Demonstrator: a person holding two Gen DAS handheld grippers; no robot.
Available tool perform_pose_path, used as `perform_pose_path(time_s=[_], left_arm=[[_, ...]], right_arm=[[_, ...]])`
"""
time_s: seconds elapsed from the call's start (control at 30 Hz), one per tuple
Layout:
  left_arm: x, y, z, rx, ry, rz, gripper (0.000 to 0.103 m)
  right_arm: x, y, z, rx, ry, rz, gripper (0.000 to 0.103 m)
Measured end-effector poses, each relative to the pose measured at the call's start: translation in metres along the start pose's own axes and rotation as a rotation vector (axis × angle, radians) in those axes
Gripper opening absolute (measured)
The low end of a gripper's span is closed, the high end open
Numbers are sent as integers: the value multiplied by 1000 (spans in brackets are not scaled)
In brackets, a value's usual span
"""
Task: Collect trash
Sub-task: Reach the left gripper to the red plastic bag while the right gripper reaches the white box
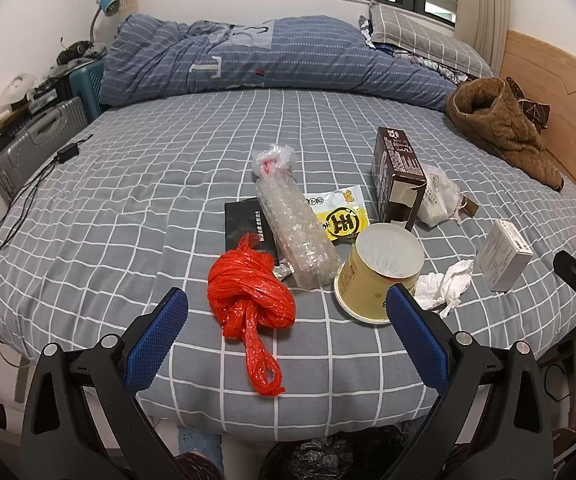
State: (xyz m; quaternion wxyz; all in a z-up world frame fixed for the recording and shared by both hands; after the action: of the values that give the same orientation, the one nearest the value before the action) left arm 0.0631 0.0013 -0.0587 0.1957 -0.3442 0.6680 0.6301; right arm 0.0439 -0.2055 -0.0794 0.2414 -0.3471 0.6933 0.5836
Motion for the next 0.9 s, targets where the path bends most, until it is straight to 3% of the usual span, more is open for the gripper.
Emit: perform_pose_path(time_s=[0.3, 0.53, 0.9], left_arm=[[2, -3, 2, -6, 2, 7, 97], [2, -23, 13, -33, 4, 32, 97], [5, -75, 34, -83, 24, 104, 95]], right_arm=[[-3, -1, -1, 7, 5, -29, 95], [8, -26, 1, -5, 6, 54, 95], [19, -76, -13, 42, 2, 120, 86]])
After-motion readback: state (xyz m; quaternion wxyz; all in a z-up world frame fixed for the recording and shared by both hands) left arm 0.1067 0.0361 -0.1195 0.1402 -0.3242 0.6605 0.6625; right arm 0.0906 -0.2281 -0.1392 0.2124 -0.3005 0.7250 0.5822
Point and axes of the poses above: each gripper's, at about its wrist camera, not at the fingertips, and y roughly against the way its jaws point, z to its left, x to its underside, the point moved 9 cm from there along -y, roughly the way its jaws point, and after that the axes turned 11 degrees about y, right-handed, at the moved point
